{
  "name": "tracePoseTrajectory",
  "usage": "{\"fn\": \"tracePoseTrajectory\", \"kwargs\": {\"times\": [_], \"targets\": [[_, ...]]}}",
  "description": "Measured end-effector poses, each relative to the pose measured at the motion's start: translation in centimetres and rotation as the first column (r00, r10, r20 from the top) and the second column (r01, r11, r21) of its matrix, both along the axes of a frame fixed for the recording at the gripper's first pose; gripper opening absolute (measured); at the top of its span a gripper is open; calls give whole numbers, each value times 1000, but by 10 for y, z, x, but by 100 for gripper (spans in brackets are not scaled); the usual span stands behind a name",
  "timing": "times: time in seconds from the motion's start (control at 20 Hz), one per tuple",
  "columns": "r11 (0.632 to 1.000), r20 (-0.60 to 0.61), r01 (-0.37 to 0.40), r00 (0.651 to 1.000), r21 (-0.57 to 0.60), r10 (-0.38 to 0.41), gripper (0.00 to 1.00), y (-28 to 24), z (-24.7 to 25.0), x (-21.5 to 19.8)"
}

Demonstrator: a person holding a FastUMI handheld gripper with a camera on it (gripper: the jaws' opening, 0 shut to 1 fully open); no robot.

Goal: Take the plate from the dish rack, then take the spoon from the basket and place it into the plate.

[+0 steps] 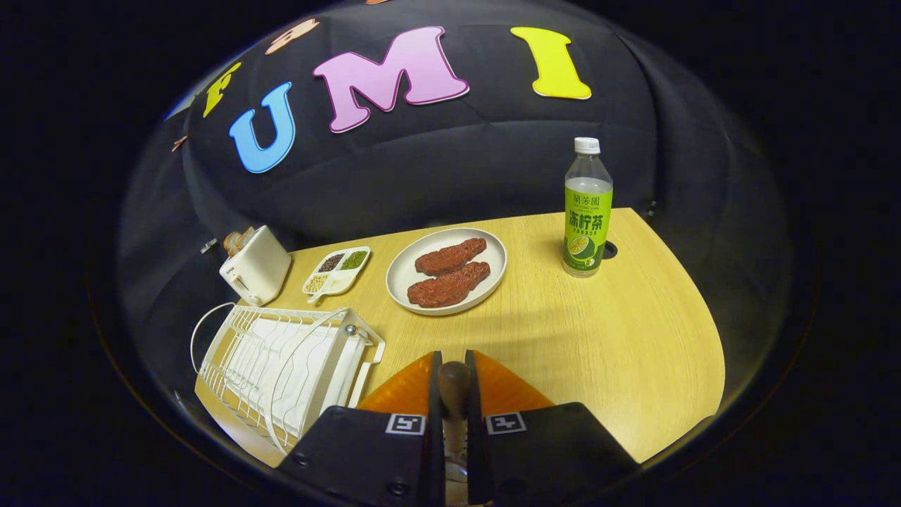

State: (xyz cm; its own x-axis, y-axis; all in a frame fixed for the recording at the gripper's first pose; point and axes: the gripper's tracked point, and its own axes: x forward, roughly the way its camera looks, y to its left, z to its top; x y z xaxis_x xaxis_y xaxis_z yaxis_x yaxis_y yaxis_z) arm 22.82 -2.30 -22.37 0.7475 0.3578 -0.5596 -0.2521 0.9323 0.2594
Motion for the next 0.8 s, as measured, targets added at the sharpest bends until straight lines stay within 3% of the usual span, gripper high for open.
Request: {"fn": "tracePoseTrajectory", "kwargs": {"times": [0.4,0.6,0.8], "targets": [[998,132,37,991,-46,-30,13,-12,80,-21],[991,223,131,967,-16,-124,13,-35,143,-29],[978,221,206,955,-8,-200,13,-55,175,-65]]}}
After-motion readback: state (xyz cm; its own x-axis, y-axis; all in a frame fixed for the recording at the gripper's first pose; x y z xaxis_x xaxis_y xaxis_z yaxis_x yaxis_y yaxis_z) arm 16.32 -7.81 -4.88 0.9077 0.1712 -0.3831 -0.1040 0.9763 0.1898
